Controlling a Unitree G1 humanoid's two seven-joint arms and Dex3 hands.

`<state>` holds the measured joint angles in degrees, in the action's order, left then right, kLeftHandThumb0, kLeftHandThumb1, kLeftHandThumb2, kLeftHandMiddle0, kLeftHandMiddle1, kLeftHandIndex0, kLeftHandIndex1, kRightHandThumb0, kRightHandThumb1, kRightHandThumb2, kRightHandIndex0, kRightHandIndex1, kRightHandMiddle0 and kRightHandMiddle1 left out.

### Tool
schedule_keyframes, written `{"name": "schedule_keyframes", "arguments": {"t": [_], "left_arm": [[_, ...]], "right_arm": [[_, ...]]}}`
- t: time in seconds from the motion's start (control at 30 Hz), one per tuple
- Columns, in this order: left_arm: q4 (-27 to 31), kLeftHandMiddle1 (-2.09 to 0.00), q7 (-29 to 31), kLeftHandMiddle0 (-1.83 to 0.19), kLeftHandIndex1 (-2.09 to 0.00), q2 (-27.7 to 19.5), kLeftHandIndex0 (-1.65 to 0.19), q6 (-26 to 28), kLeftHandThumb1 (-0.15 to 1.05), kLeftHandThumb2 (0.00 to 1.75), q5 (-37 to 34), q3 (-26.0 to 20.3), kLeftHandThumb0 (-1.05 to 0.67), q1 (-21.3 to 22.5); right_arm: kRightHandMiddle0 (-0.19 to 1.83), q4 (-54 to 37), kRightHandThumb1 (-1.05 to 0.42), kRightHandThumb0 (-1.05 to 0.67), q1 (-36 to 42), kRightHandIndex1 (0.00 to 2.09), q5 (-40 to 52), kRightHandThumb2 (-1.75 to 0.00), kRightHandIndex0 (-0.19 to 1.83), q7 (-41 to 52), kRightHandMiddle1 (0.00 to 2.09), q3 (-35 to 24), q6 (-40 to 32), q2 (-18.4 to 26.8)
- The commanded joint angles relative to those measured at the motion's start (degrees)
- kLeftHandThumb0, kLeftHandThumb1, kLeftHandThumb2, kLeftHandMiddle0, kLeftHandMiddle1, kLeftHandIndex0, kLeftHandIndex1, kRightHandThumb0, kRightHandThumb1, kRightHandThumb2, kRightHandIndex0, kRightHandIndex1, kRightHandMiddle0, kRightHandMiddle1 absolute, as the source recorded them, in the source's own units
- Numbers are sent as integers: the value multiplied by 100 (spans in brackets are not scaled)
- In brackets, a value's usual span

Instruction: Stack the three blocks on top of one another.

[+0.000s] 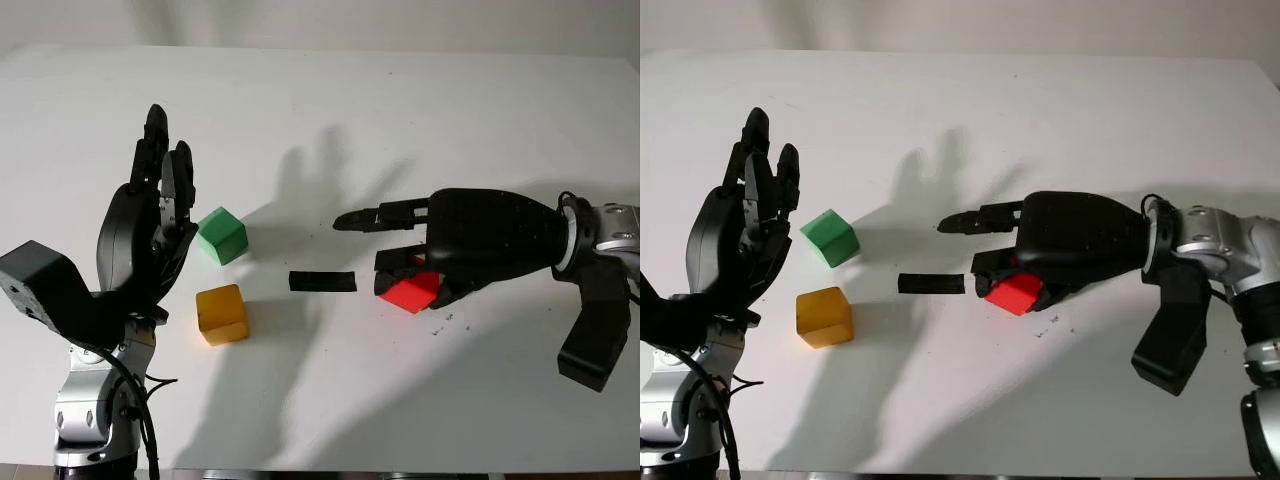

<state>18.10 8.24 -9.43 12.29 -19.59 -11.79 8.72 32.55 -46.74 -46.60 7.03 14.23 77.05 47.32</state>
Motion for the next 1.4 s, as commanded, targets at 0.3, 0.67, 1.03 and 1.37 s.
{"name": "schedule_keyframes", "arguments": {"t": [0.3, 0.67, 1.03, 1.37], "left_arm": [[107, 0, -32, 19, 0, 41, 19, -50, 105, 60, 103, 81, -75, -52], [180, 0, -104, 19, 0, 137, 19, -53, 105, 58, 88, 80, -73, -74], [181, 0, -150, 19, 0, 192, 19, -62, 105, 57, 130, 134, -74, -81], [226, 0, -182, 19, 0, 207, 19, -90, 105, 57, 182, 138, -75, -165]], "right_arm": [[46, 238, -89, -40, -1005, 5, -225, -5, 23, -457, 141, 191, -33, -352], [47, 324, -91, -39, -1558, 5, -450, -6, 21, -386, 135, 700, -217, -755], [42, 527, -96, -40, -1724, 5, -859, -5, 20, -782, 148, 1073, -363, -1091], [41, 543, -98, -37, -1721, 3, -1358, -6, 16, -1486, 145, 1390, -651, -1161]]}}
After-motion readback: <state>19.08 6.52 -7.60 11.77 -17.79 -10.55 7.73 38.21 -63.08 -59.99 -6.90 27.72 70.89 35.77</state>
